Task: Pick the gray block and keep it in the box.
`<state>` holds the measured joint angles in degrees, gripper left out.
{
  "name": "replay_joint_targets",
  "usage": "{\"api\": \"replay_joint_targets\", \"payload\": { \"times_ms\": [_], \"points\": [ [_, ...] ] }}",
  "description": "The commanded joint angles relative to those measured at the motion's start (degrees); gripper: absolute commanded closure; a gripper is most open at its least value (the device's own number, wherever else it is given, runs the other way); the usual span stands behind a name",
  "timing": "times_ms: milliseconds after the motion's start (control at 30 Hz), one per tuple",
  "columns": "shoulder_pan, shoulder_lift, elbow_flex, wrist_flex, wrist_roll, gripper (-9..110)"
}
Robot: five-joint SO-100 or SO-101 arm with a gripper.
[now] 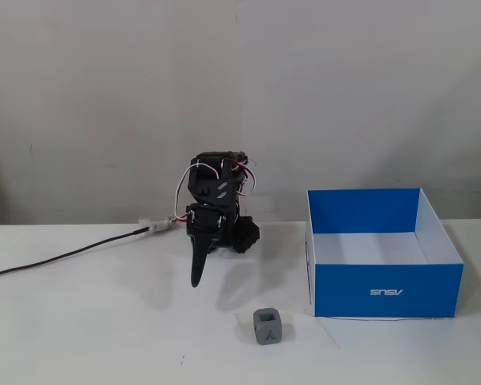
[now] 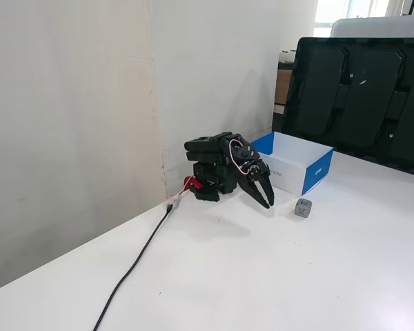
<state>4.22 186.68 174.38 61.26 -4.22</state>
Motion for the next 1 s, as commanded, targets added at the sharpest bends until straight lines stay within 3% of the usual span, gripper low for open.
{"api": "replay_joint_targets", "payload": {
  "times_ms": [0,667,967],
  "points": [
    [0.53,9.76,0.44,0.35,0.35,101],
    [-1.32,9.76,0.26,0.26,-0.26,101],
    [-8.35,3.43,-21.53,5.27,0.53,101]
  ]
}}
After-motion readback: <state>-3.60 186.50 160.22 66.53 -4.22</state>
